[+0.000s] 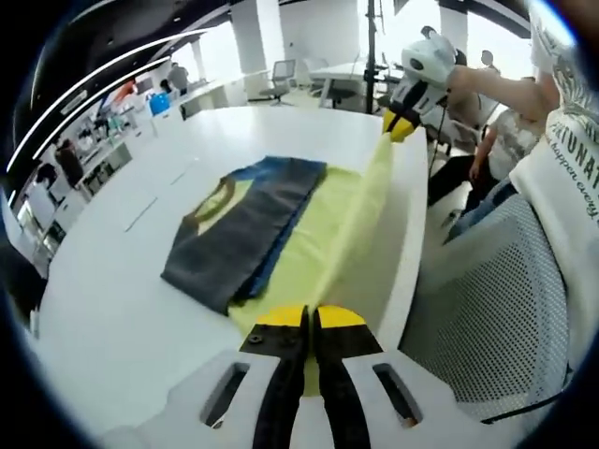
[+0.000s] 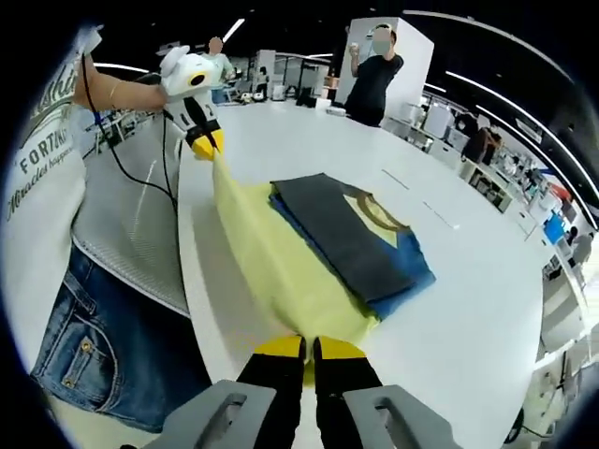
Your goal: Fold the garment on the visible template until the final outline fits inside the template.
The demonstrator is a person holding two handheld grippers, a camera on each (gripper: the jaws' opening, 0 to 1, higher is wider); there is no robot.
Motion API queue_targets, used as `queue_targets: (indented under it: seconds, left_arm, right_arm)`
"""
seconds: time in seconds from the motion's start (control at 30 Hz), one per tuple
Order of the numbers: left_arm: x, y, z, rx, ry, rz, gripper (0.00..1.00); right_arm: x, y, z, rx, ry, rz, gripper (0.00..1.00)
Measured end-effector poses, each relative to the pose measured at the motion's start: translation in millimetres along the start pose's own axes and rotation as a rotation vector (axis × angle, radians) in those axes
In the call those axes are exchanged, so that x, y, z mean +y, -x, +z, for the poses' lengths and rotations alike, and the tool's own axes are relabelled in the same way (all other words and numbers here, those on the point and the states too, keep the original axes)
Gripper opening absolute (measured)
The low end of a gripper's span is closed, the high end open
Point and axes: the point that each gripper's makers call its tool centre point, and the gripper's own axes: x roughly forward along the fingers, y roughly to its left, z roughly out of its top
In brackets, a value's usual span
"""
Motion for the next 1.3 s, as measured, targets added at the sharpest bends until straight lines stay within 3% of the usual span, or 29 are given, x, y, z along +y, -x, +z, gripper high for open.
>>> queue_targets:
  seconds: [0.13, 0.53, 0.87, 1.3]
  left_arm:
    - [8.6, 1.9, 9.1, -0.022, 0.021, 0.001, 0.0]
    - [37.2, 1.9, 31.3, -0.038, -0.027, 0.021, 0.0]
    - [62.1, -1.3, 50.4, -0.053, -0.087, 0.038, 0.0]
    - [100.5, -13.4, 64.3, -0.066, -0.079, 0.057, 0.0]
  right_arm:
    - [-12.4, 0.7, 8.2, -0.008, 0.023, -0.027, 0.0]
    - [-42.9, -1.3, 25.3, -0.004, 0.089, -0.077, 0.0]
    - [-66.9, -4.6, 38.6, -0.017, 0.092, -0.118, 0.0]
    - [-102.1, -17.0, 56.7, -0.038, 0.083, -0.169, 0.0]
